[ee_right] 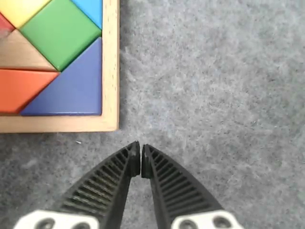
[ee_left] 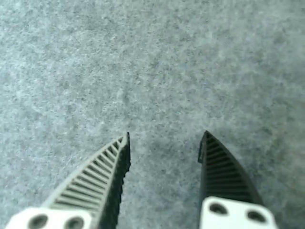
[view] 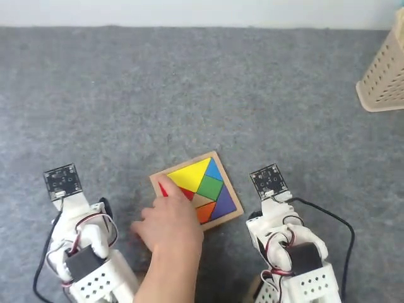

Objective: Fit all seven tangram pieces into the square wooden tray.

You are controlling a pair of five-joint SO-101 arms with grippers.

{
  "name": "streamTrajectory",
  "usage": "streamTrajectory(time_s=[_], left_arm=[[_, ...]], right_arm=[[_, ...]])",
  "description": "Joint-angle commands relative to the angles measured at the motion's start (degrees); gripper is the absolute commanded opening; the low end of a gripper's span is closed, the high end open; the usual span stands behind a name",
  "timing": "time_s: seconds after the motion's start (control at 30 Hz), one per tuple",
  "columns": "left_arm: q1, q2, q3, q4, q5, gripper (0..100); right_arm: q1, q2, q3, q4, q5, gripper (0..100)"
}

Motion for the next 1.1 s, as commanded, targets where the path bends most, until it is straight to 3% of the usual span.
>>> streamTrajectory(time_s=[0.0, 1.07], left_arm=[[-0.09, -0.53, -1.10, 0.18, 0.53, 23], [-0.09, -0.53, -1.10, 0.18, 0.53, 23]], right_arm=[[-0.48, -1.27, 1.05, 0.40, 0.70, 0.6], [-1.63, -1.27, 1.05, 0.40, 0.70, 0.6]])
